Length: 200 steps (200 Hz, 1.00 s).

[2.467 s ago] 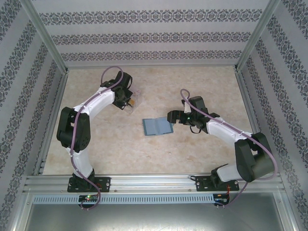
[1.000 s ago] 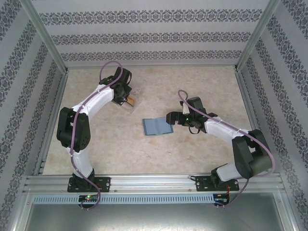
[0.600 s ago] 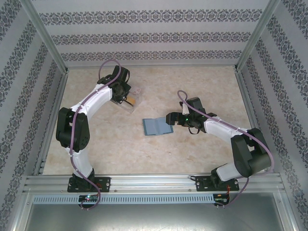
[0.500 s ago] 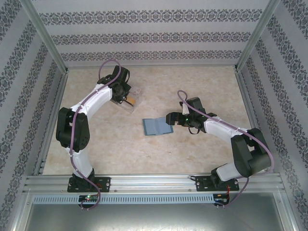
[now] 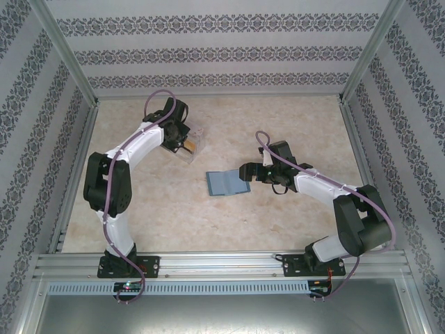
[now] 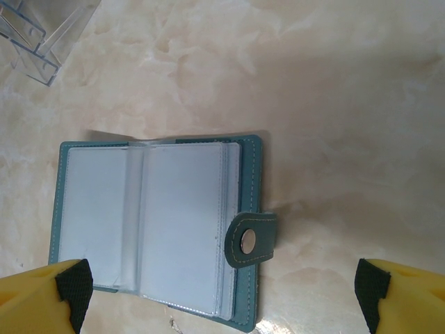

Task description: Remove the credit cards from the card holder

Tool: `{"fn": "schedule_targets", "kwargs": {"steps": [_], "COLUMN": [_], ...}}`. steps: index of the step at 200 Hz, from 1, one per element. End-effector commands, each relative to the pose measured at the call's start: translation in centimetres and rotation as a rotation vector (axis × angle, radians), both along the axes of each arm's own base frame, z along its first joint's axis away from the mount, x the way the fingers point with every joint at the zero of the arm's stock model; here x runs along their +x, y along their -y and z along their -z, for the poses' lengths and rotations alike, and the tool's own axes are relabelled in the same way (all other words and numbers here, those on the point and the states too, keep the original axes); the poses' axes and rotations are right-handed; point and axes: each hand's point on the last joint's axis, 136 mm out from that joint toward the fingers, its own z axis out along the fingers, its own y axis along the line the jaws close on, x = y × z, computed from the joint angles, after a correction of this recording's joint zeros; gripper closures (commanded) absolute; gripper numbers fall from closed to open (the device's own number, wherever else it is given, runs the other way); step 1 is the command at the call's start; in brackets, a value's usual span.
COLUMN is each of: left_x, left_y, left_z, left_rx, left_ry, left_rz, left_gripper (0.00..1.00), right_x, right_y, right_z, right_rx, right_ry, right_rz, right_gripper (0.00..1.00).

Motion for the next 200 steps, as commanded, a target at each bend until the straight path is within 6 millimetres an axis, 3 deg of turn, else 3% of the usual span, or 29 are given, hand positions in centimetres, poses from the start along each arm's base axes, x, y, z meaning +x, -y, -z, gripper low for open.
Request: {"fn": "schedule_targets", "kwargs": {"steps": [1,40,91,163,200], "left_x": [0.8,1.2,2.1,2.7,1.7], "left_y": [-0.4,0.6,1.5,2.2,1.5], "left_z": [0.1,1.2,0.9,-1.1,-3.7], "left_rx": [0.001,-0.056,-0.082,-0.085,-0.041], "left_ry": [-0.024,-0.043,-0.025,0.021,0.070], "left_rz": [-0.001,0.007,0.050,0.136,0.192], "left_gripper": [0.96,0.87,0.79,0.70,0.63], "right_x": [0.4,0.4,0.5,0.5,0.4], "right_y": [-0.6,-0.6,-0.6,-0.6,-0.6], "right_z": [-0.6,-0.5,-0.5,-0.4,-1.0], "right_rx": [0.003,0.002,-0.001,-0.001,0.000], "right_ry": [0.021,0.018,0.017,0.013,0.030], "right_rz": [-0.025,-0.023,-0.023,-0.024,-0.027], "right_gripper": [0.02,0.02,0.02,0.02,0.03]}}
